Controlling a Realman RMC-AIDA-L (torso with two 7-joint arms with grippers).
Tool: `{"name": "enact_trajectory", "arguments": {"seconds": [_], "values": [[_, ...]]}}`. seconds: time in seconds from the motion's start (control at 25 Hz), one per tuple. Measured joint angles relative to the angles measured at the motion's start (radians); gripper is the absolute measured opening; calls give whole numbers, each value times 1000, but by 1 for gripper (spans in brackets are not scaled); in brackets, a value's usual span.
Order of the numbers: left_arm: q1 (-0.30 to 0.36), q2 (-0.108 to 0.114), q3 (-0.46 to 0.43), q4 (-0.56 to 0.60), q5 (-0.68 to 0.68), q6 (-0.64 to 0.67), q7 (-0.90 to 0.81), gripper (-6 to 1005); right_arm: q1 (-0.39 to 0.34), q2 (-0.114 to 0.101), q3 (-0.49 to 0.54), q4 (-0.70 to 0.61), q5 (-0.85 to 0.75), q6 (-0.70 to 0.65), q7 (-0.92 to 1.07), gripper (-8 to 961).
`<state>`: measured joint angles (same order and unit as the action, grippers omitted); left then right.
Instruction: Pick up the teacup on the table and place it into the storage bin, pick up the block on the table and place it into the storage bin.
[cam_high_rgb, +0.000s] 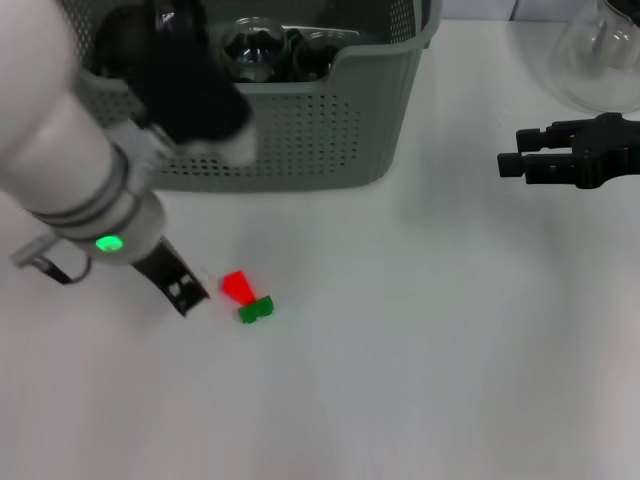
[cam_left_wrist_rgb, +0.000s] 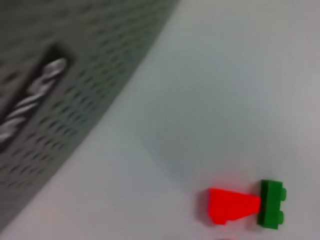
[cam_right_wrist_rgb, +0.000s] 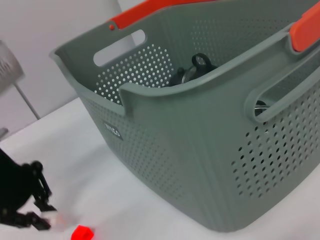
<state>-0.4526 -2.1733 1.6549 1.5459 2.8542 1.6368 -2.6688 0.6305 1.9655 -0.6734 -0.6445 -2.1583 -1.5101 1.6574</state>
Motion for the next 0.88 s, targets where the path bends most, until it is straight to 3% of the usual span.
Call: {"name": "enact_trajectory", "arguments": {"seconds": [0.16, 0.32, 0.44, 0.56, 0.72, 0.88], "values": [[76, -5, -144, 170, -81, 49, 14, 166, 2, 0, 0, -1, 0, 0, 0, 598], [115, -2, -361, 272, -334, 91, 58, 167, 3, 0, 2, -1, 0, 1, 0, 597], [90, 6, -580, 290, -621, 131, 121, 167, 3, -1, 3, -1, 0, 1, 2, 597], [17, 14, -731, 286, -750, 143, 164, 167, 3, -1, 5, -1, 0, -1, 6, 597], [-125, 49, -803, 251, -690, 80, 174, 167, 7, 0, 14, -1, 0, -6, 8, 597], [-288, 106, -780, 99, -399, 0, 145, 166, 10, 0, 16, -1, 0, -6, 14, 597]]}}
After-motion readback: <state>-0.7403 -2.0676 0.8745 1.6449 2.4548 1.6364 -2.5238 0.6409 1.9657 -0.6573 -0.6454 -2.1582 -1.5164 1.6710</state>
